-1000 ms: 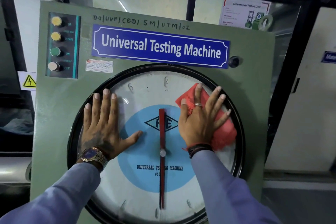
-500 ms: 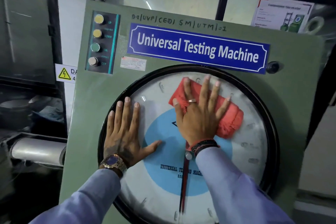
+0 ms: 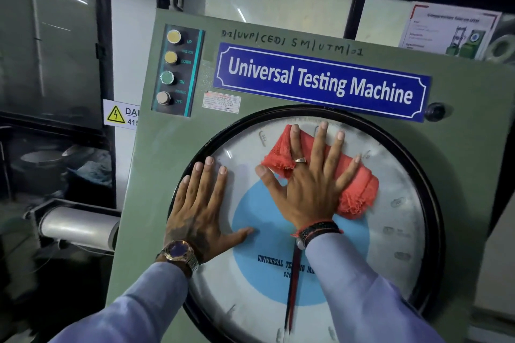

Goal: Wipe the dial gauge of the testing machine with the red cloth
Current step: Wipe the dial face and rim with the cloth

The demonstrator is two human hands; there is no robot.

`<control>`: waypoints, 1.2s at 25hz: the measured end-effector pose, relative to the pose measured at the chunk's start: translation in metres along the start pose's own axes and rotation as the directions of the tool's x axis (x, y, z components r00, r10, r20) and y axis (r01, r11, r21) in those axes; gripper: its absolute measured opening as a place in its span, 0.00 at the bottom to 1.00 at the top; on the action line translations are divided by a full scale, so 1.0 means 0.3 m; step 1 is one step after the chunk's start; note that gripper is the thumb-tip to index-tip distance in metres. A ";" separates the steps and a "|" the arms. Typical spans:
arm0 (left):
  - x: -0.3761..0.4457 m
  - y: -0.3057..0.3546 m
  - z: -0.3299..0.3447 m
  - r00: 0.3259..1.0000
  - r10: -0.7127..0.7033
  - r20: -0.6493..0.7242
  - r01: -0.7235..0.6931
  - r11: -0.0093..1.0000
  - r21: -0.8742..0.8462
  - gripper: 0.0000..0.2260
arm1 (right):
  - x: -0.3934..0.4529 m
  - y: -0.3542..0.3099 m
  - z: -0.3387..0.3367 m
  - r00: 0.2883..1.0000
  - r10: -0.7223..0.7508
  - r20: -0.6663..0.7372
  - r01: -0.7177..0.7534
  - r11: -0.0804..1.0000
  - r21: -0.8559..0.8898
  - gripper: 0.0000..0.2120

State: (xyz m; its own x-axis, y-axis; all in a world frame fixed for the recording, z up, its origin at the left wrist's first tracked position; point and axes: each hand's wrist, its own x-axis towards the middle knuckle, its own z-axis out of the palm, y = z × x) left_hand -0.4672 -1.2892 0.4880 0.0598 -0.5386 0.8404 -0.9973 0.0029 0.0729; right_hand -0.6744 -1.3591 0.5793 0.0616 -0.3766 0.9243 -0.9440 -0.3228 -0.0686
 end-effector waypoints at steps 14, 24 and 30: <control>-0.004 0.003 -0.005 0.998 0.001 0.067 -0.002 1.000 0.026 0.59 | 0.010 0.160 -0.012 0.986 0.141 -0.086 -0.144 0.989 -0.035 0.34; -0.006 -0.009 0.001 1.000 0.018 0.023 -0.019 1.000 0.016 0.60 | -0.017 0.121 0.035 0.991 0.044 -0.130 -0.052 0.997 -0.059 0.39; -0.001 -0.006 -0.008 0.999 0.018 0.036 -0.019 1.000 0.021 0.59 | -0.011 0.000 0.041 0.995 -0.054 -0.083 0.052 0.998 -0.033 0.38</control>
State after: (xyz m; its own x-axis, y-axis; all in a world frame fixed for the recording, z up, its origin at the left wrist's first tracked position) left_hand -0.4654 -1.2869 0.4890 0.0403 -0.5681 0.8219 -0.9989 -0.0051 0.0455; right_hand -0.6707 -1.3685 0.5717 0.0858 -0.2856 0.9545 -0.9498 -0.3128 -0.0082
